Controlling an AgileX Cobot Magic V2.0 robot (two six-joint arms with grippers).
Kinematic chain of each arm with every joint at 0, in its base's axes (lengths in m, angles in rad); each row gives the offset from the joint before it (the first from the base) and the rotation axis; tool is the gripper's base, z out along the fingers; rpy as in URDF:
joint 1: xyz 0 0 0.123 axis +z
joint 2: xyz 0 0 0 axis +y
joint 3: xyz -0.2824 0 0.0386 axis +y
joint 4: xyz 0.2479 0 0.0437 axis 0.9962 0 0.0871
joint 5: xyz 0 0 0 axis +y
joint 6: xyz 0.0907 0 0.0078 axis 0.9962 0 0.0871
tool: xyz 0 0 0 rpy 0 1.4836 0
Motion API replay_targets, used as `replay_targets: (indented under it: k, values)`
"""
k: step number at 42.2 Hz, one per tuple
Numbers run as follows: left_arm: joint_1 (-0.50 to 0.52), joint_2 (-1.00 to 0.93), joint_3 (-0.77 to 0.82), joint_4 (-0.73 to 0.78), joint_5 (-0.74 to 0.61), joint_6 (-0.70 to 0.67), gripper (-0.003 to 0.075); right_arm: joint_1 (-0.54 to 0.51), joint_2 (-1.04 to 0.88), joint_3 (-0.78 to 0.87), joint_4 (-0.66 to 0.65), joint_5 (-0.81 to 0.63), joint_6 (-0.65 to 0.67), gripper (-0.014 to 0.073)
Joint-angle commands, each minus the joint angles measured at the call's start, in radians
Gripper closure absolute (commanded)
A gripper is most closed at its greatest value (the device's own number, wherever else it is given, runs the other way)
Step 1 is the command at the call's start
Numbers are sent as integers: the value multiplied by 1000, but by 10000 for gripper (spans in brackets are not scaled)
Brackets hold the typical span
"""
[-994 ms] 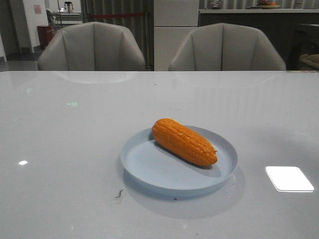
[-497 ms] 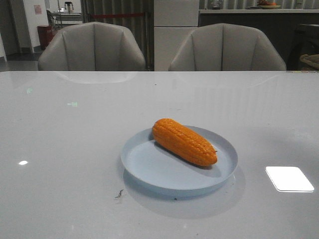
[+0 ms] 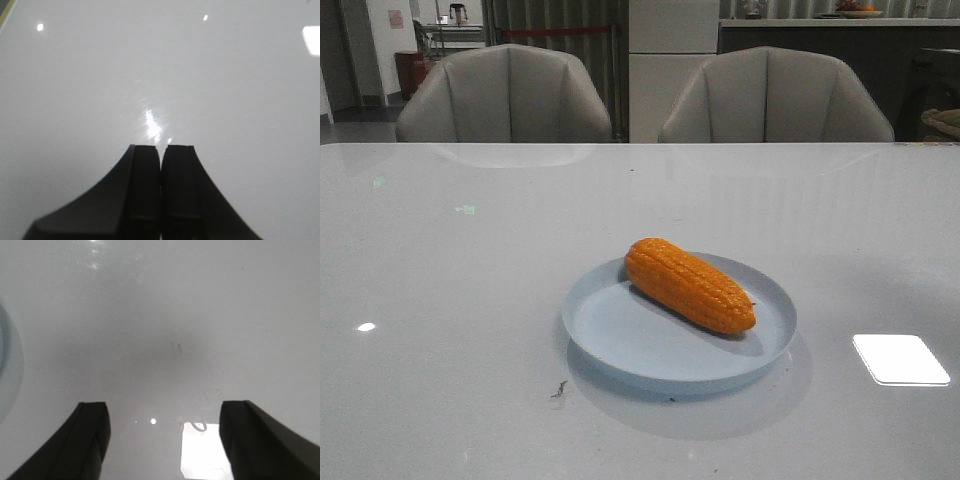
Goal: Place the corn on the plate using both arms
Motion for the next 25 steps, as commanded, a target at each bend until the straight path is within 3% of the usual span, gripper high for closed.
replay_targets:
  k: [1, 11, 25]
  values:
    - [-35, -142, 83, -10, -195, -8, 627, -6, -31, -23, 4, -43, -10, 24]
    - [-80, -447, 348, -119, -482, -8, 627, -6, -31, -23, 4, -43, -10, 24]
    - [-77, -646, 524, -119, -489, -8, 627, -6, -31, -23, 4, -43, -10, 24]
